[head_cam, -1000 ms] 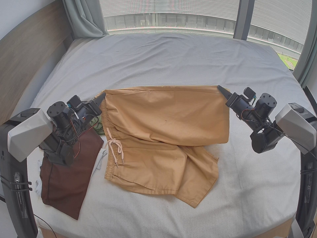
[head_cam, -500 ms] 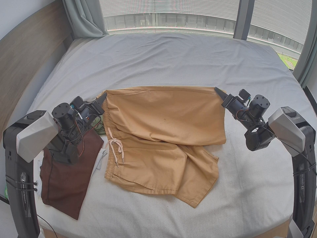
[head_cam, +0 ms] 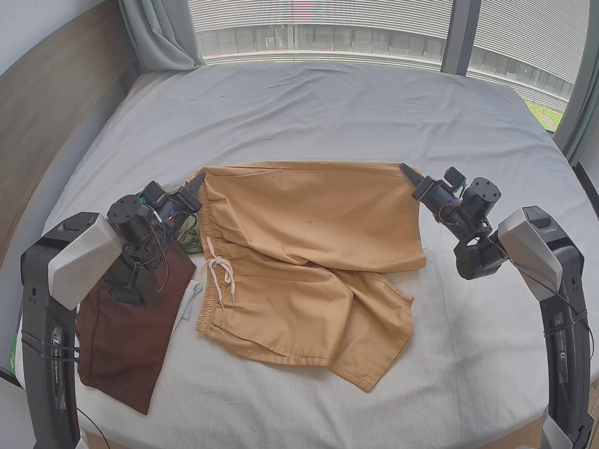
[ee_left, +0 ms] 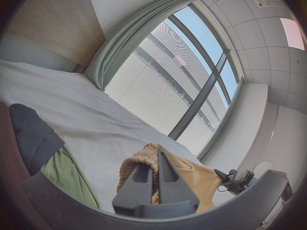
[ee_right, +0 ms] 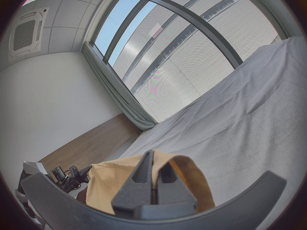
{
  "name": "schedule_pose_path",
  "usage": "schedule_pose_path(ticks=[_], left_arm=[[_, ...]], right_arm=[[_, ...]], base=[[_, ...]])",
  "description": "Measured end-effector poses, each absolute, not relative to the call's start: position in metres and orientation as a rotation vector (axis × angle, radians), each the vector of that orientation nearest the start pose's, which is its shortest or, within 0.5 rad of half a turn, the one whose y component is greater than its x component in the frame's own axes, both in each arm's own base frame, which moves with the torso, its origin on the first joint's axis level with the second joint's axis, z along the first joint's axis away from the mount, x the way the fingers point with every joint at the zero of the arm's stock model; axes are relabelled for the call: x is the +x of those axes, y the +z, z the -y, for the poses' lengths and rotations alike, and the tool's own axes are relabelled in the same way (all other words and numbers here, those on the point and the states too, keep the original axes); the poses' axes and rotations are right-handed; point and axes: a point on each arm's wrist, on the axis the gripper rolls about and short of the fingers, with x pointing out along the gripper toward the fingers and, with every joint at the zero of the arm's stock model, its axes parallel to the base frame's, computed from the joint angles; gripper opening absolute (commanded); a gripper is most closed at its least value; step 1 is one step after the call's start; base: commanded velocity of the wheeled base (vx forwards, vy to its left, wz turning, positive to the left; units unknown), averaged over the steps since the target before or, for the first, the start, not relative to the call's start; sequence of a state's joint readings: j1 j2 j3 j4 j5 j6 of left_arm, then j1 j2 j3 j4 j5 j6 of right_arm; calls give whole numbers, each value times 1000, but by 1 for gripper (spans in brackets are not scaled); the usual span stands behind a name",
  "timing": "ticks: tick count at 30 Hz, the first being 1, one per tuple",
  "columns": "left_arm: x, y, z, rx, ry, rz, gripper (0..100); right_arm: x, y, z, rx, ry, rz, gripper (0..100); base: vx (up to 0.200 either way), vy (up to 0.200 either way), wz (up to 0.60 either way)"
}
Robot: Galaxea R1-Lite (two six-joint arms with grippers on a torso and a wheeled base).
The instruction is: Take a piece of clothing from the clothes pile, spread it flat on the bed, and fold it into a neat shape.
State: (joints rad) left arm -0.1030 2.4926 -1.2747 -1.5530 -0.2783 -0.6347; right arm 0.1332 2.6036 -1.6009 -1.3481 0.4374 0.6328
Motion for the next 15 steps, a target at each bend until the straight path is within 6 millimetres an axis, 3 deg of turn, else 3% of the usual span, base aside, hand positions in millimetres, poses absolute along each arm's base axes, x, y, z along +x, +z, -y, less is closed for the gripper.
schedule_pose_path(ticks=[15], left_arm=[[472, 62, 55, -612, -474, 194, 0]], right_arm=[[520, 79, -80, 557, 653, 151, 0]], base=[[0, 0, 0]])
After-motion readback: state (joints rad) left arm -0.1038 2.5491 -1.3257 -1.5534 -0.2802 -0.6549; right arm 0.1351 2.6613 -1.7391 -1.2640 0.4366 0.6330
